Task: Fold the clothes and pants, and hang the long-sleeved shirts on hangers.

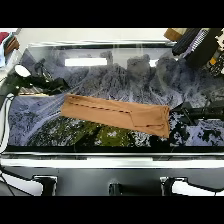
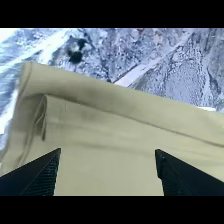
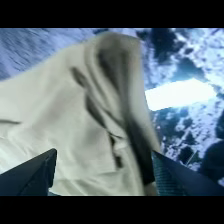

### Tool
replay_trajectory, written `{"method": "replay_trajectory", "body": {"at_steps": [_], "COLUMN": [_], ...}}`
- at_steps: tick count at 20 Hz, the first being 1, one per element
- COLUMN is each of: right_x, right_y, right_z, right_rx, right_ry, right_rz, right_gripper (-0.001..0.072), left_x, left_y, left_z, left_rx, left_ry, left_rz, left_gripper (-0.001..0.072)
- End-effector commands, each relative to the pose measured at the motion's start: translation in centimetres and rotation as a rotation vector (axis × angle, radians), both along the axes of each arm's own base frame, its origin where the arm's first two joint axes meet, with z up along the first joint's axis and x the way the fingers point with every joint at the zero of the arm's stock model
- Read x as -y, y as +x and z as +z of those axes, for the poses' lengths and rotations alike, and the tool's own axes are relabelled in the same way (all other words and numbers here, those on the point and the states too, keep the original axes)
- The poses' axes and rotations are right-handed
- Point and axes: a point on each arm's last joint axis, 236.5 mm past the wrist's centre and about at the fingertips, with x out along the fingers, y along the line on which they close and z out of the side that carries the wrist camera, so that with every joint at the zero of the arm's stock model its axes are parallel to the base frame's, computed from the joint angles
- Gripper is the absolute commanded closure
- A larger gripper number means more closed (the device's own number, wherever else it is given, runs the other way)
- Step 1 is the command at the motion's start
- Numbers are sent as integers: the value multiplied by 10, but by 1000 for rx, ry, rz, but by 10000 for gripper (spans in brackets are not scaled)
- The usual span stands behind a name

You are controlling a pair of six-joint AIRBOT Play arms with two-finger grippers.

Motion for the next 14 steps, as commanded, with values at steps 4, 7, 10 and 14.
{"method": "replay_trajectory", "body": {"at_steps": [4, 7, 10, 14], "right_x": [-9, -9, -17, -47], "right_y": [-9, -5, -3, -4], "right_z": [-47, -55, -62, -66], "right_rx": [-69, -59, -63, -76], "right_ry": [111, 117, 155, 159], "right_rz": [81, 80, 80, 171], "right_gripper": [24, 24, 24, 31], "left_x": [-22, -22, -21, -21], "left_y": [-24, -27, -28, -28], "left_z": [58, 61, 61, 59], "left_rx": [55, 55, 51, 48], "left_ry": [123, 123, 122, 122], "left_rz": [-10, -13, -15, -15], "left_gripper": [19, 19, 19, 19]}}
